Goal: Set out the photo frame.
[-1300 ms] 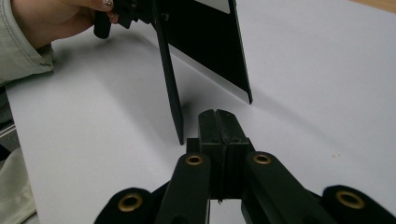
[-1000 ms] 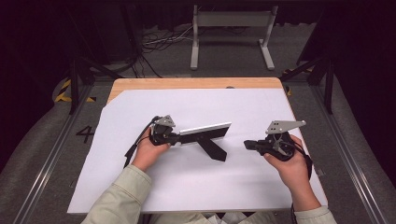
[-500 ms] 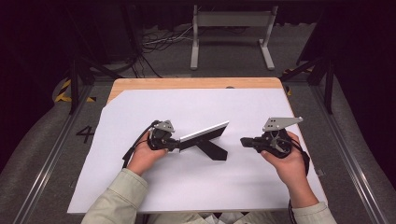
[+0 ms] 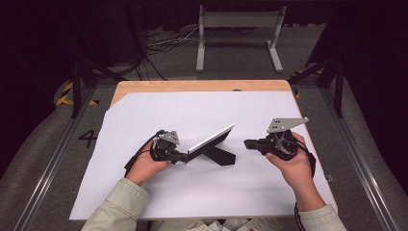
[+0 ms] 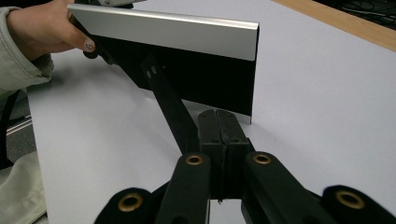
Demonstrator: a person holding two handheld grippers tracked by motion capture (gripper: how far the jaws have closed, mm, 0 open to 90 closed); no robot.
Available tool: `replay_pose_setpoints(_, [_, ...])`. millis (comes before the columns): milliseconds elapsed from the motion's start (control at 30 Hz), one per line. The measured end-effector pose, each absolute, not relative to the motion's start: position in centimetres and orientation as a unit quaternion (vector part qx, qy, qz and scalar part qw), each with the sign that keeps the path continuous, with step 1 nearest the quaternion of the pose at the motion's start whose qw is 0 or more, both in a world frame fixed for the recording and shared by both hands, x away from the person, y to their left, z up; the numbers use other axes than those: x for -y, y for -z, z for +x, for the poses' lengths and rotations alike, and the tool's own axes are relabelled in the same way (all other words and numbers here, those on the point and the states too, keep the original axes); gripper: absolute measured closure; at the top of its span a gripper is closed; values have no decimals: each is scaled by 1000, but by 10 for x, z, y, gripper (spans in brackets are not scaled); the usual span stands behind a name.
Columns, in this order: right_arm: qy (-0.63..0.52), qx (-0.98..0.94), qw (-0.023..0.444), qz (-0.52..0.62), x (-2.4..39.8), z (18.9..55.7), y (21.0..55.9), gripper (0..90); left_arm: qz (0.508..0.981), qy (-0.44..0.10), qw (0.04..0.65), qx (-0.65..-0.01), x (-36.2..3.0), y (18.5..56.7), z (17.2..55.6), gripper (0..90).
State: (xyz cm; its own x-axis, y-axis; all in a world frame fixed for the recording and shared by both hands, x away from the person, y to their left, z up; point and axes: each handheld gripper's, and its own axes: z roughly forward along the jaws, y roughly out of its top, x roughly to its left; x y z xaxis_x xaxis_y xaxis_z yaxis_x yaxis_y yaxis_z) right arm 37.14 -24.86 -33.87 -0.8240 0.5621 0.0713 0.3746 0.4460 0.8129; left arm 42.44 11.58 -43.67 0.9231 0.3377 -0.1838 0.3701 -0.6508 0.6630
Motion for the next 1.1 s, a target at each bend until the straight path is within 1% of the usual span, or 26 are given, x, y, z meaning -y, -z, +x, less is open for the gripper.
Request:
replay_pose_setpoints(633, [-448,-843,104,280,250,373,338,900,924,67,358,-120,-107,431,413,900])
replay_pose_setpoints(1100, [-450,-842,102,279,251,372,338,900,934,97,338,-69,-96,429,403,900])
